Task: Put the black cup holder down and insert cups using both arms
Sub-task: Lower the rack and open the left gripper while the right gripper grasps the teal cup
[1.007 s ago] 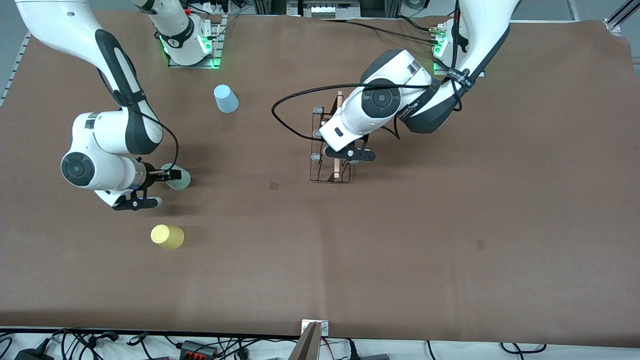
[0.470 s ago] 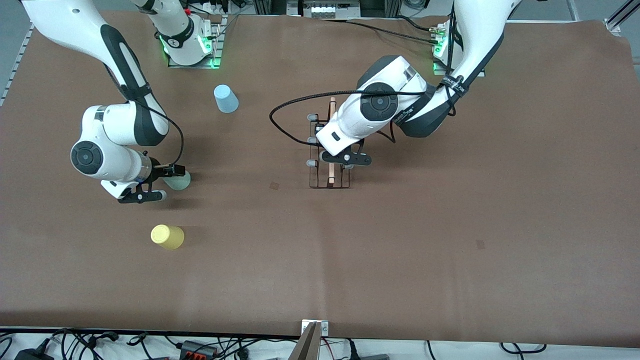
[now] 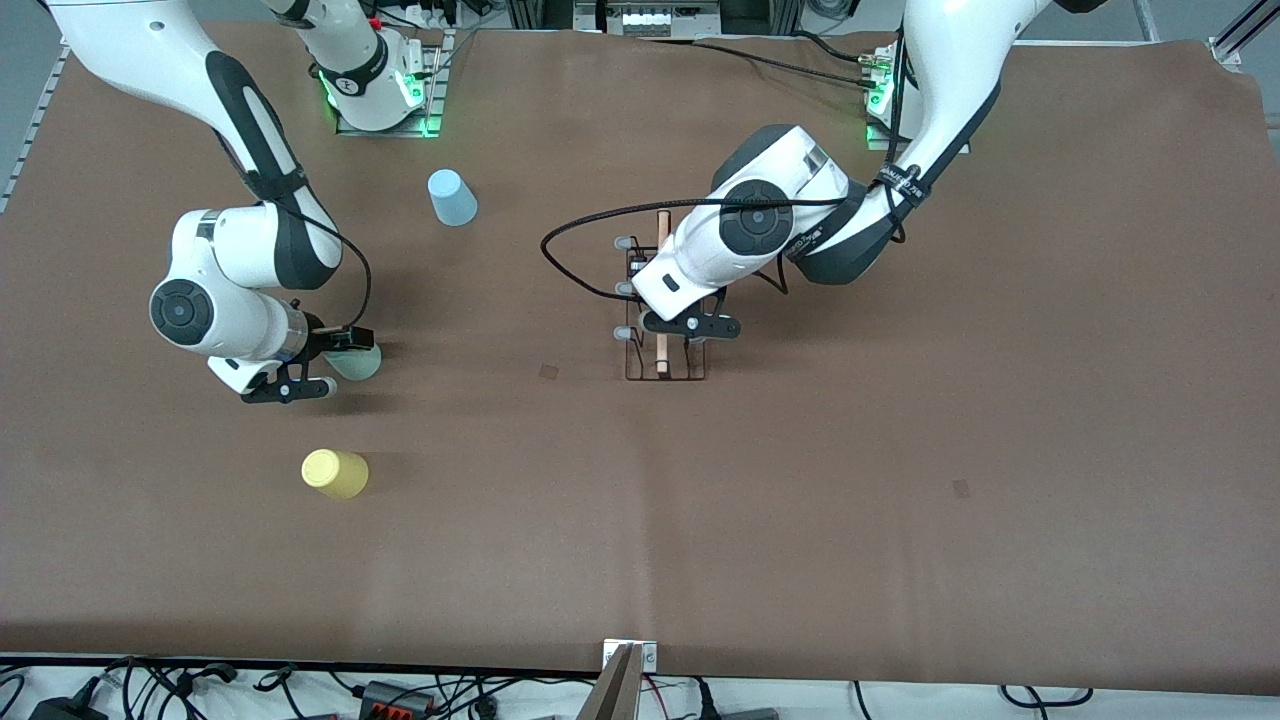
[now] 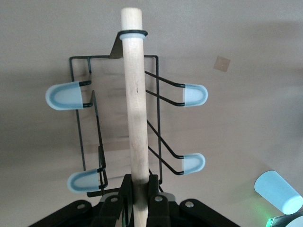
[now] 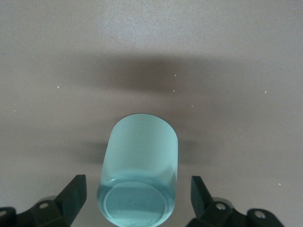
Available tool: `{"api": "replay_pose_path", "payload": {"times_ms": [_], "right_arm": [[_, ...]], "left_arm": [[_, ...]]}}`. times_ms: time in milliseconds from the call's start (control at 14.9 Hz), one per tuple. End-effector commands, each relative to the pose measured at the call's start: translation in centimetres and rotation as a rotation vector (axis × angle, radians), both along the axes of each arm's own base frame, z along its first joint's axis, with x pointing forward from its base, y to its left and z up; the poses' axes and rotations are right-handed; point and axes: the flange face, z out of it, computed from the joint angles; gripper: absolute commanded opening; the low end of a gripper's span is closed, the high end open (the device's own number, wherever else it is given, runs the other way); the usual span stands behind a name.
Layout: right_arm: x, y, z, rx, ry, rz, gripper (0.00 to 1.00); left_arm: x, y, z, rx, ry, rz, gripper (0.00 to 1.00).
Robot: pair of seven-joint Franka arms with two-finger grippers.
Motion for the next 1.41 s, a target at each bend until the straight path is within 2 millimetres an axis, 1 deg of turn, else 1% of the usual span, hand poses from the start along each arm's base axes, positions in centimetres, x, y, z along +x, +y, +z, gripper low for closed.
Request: {"api": "replay_pose_path", "payload": {"times_ms": [0, 67, 134, 201, 336, 403, 470, 604, 672, 739, 806, 873, 940, 1075, 1142, 1209, 1343], "right_arm": [[-0.5, 0.2, 0.2, 0.008, -0.012, -0.018, 0.71], [-0.4, 0.2, 0.3, 0.008, -0.014, -0.018, 0.59], [-0.4, 0.2, 0.3, 0.008, -0.014, -0.018, 0.5], [-0.3, 0.2, 0.2, 0.008, -0.014, -0.018, 0.44], [-0.1, 0.2, 0.5, 0.008, -0.02, -0.018, 0.36], [0.0, 0.2, 0.7, 0.009, -0.021, -0.018, 0.33], [0.3, 0.3, 1.0, 0.009, -0.025, -0.016, 0.32], [0.8, 0.3, 2.2, 0.012, -0.047, -0.01, 0.32], [1.0, 0.4, 3.0, 0.013, -0.049, -0.006, 0.32], [1.5, 0.5, 4.2, 0.013, -0.046, -0.006, 0.32], [2.0, 1.3, 5.6, 0.015, -0.024, 0.006, 0.32], [2.7, 1.7, 7.3, 0.014, 0.003, 0.012, 0.32], [3.4, 1.8, 8.9, 0.011, 0.031, 0.011, 0.32], [4.5, 3.2, 11.9, 0.012, 0.041, 0.031, 0.32], [4.7, 4.2, 12.7, 0.014, 0.038, 0.046, 0.32], [4.7, 4.9, 13.0, 0.014, 0.033, 0.057, 0.32], [4.7, 5.4, 13.3, 0.015, 0.027, 0.065, 0.32]], "left_arm": [[0.5, -0.6, 0.7, 0.0, -0.017, 0.01, 0.01], [0.4, -0.6, 0.6, 0.002, -0.015, 0.009, 0.01], [0.4, -0.6, 0.3, 0.003, -0.01, 0.009, 0.01], [0.4, -0.6, 0.2, 0.005, -0.009, 0.008, 0.01], [0.3, -0.5, -0.1, 0.009, -0.005, 0.006, 0.05], [0.3, -0.5, -0.2, 0.023, -0.021, -0.007, 0.07], [0.3, -0.4, -0.2, 0.032, -0.03, -0.016, 0.12], [0.3, -0.3, 0.1, 0.036, -0.031, -0.017, 0.21], [0.5, 0.0, 0.3, 0.037, -0.03, -0.012, 0.37], [0.6, 0.2, 0.5, 0.041, -0.029, -0.005, 0.4], [0.6, 0.5, 1.0, 0.053, -0.023, -0.007, 0.44], [0.5, 0.9, 1.6, 0.067, -0.013, -0.014, 0.59], [0.6, 1.5, 2.7, 0.08, -0.021, -0.027, 1.0], [0.2, 2.2, 4.9, 0.101, -0.033, -0.038, 1.0], [0.6, 3.3, 5.7, 0.117, -0.031, -0.03, 1.0], [1.0, 4.5, 6.6, 0.128, -0.033, -0.015, 1.0], [2.2, 7.8, 8.2, 0.158, -0.024, 0.021, 1.0]]}}
